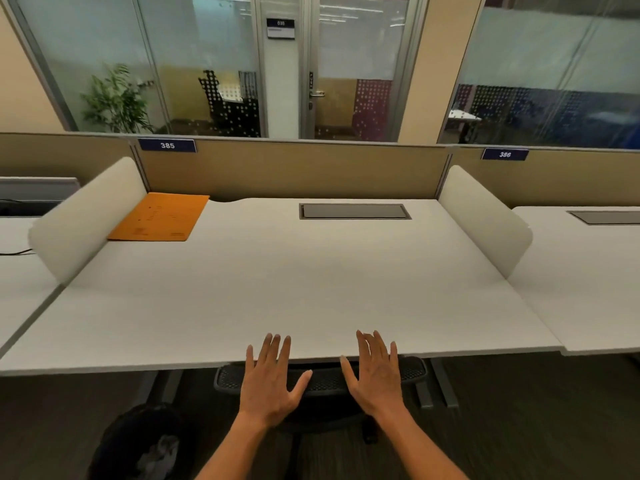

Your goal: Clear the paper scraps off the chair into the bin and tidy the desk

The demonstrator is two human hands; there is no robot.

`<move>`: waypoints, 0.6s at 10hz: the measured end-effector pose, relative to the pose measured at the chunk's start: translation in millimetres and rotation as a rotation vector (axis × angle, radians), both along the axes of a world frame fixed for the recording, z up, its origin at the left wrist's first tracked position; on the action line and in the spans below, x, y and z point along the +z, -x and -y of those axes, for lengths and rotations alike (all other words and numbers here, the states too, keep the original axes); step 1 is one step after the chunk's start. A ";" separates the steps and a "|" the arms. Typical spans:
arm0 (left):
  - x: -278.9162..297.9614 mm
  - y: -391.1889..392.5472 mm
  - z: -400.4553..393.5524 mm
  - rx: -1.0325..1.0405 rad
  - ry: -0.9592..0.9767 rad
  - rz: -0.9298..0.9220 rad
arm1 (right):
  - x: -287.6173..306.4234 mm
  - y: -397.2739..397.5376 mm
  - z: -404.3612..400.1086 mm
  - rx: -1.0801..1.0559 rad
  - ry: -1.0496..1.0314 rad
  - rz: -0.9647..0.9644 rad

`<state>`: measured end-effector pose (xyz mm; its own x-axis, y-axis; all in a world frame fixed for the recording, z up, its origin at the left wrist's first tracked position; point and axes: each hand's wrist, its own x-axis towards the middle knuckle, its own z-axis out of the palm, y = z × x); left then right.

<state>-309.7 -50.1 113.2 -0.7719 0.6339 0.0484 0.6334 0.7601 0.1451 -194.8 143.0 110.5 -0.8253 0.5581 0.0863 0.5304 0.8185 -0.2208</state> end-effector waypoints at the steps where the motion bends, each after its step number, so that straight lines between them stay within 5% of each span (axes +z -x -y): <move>1: 9.8 -6.6 7.0 -0.026 -0.030 -0.012 | 11.2 -10.9 8.2 -0.021 0.021 -0.048; 6: 4.8 -92.3 73.6 -0.128 -0.101 -0.059 | 14.9 -106.8 85.4 -0.047 -0.011 -0.097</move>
